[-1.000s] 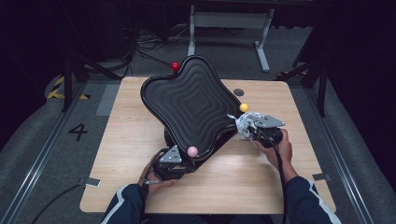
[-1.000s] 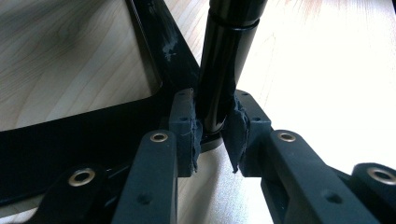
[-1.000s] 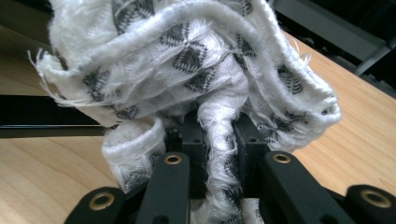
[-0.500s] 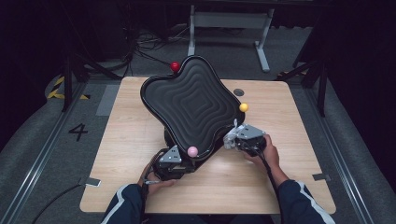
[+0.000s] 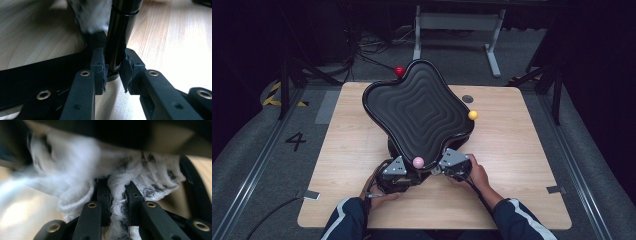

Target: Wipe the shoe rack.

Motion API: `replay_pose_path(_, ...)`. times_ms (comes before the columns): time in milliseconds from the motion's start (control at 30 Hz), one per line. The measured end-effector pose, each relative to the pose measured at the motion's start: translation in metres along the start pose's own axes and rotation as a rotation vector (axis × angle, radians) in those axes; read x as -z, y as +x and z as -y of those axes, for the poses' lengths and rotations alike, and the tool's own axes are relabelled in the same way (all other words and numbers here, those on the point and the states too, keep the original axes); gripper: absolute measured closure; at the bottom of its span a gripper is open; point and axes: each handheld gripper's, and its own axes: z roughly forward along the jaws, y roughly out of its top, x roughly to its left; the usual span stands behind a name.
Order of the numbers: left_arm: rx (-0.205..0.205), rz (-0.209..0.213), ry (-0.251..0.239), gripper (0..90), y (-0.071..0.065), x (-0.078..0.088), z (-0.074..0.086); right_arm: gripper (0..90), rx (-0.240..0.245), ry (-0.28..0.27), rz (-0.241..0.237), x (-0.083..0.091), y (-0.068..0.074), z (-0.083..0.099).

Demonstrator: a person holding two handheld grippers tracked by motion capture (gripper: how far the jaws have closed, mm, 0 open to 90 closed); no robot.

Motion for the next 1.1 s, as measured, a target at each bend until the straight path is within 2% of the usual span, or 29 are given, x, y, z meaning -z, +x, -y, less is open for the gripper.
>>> replay_pose_path(133, -0.002, 0.000, 0.004, 73.0, 0.000, 0.000, 0.000, 78.2, 0.049, -0.019, -0.038, 0.001, 0.023, -0.009)
replay_pose_path(200, -0.005, 0.000, 0.011, 73.0, 0.000, 0.001, 0.000, 78.3, 0.058, -0.019, -0.040, 0.002, 0.028, -0.011)
replay_pose_path(367, -0.004, 0.001, 0.001, 72.9, 0.000, 0.001, 0.001, 78.1, 0.051, -0.026, -0.049, 0.001, 0.027, -0.010)
replay_pose_path(433, 0.000, 0.003, -0.001, 73.0, 0.000, 0.001, 0.001, 78.2, 0.074, -0.031, -0.034, 0.001, 0.027, -0.009)
replay_pose_path(533, 0.001, 0.003, -0.003, 73.0, 0.000, 0.001, 0.001, 78.4, 0.074, -0.024, -0.002, 0.000, 0.021, -0.006)
replay_pose_path(800, 0.003, -0.001, -0.002, 73.1, 0.000, 0.002, 0.002, 79.3, -0.032, -0.004, 0.040, 0.000, -0.014, 0.011)
replay_pose_path(933, 0.003, -0.001, -0.001, 73.2, -0.001, 0.003, 0.002, 79.3, -0.052, 0.001, 0.059, 0.000, -0.022, 0.015)
replay_pose_path(967, 0.006, -0.001, -0.005, 73.2, -0.001, 0.003, 0.003, 79.3, -0.066, 0.011, 0.072, 0.000, -0.030, 0.019)
replay_pose_path(1100, 0.003, 0.000, -0.005, 73.3, -0.001, 0.004, 0.004, 79.4, -0.093, 0.019, 0.086, 0.001, -0.040, 0.023)
